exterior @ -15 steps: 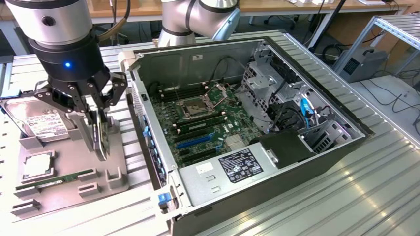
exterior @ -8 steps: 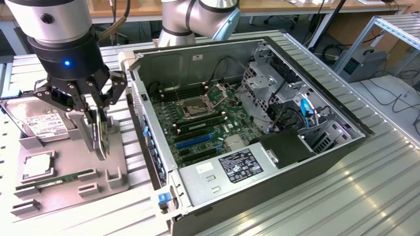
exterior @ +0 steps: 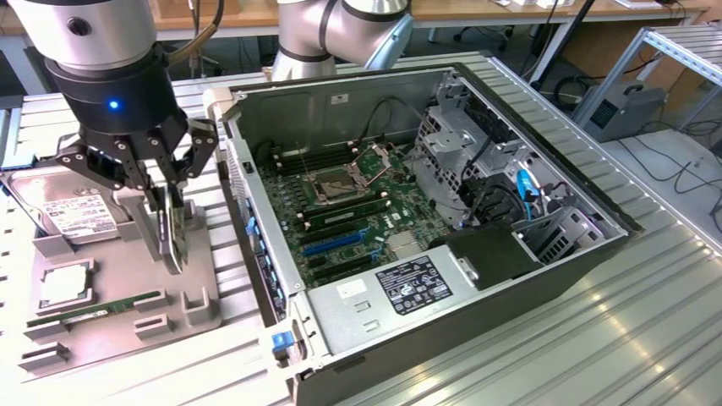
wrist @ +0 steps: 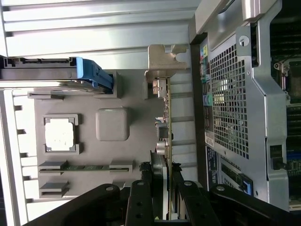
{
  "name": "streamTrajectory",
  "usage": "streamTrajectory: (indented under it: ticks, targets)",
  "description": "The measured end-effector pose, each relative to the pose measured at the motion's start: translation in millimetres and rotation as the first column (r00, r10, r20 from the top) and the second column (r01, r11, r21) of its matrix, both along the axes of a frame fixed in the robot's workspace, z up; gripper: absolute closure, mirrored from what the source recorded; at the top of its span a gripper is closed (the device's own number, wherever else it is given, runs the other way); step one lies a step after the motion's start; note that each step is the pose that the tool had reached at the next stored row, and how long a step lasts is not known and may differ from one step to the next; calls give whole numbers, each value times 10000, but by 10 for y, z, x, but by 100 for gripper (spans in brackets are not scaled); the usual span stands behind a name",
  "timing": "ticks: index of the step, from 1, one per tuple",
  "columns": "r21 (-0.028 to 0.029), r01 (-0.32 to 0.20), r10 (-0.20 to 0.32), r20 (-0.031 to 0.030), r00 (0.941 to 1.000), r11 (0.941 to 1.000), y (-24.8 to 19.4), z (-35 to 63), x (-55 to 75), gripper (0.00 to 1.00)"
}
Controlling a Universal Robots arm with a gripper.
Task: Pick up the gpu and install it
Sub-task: 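Pick up the gpu and move the gpu toward the slot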
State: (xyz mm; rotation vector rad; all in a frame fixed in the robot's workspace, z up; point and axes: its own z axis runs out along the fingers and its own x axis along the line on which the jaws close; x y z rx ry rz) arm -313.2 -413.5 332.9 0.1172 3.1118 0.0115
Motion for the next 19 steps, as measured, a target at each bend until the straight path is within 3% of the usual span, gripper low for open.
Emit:
streamTrajectory:
  ticks: [19]
  targets:
    - [-1, 0, 0, 0, 10000, 10000, 0, 69, 0, 73]
